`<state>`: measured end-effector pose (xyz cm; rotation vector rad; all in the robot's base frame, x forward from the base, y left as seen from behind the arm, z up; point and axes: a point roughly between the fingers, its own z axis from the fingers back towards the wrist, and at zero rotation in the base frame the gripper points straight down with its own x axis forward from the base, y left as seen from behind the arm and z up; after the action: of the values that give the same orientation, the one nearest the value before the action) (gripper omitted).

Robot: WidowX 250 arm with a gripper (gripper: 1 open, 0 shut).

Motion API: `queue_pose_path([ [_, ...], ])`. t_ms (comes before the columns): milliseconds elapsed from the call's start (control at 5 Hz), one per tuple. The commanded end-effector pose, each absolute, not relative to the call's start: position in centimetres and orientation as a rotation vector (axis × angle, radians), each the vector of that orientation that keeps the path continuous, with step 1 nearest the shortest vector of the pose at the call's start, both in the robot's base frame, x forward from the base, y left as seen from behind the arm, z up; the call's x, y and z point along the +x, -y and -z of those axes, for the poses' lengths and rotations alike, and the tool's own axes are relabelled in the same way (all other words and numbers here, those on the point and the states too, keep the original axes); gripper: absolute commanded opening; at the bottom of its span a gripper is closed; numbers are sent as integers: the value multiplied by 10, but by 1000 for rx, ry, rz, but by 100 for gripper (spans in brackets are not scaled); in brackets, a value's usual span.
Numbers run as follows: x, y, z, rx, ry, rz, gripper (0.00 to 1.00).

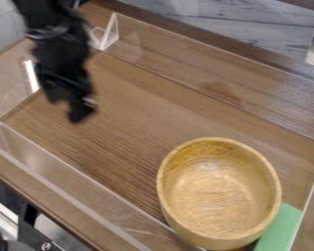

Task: Remove the green block from inside the brown bowl and put it on the table

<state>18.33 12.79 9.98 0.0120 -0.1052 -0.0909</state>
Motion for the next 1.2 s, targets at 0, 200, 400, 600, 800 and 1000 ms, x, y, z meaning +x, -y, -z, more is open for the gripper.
queue_pose_path([
  [0,208,-136,-112,47,171,119,100],
  [200,216,-143,-107,45,179,105,100],
  [400,223,-146,-103,41,185,106,100],
  [600,229,-145,-99,32,186,113,100],
  [800,235,-140,-94,23,186,124,100],
  [1000,241,-134,-89,12,184,142,100],
])
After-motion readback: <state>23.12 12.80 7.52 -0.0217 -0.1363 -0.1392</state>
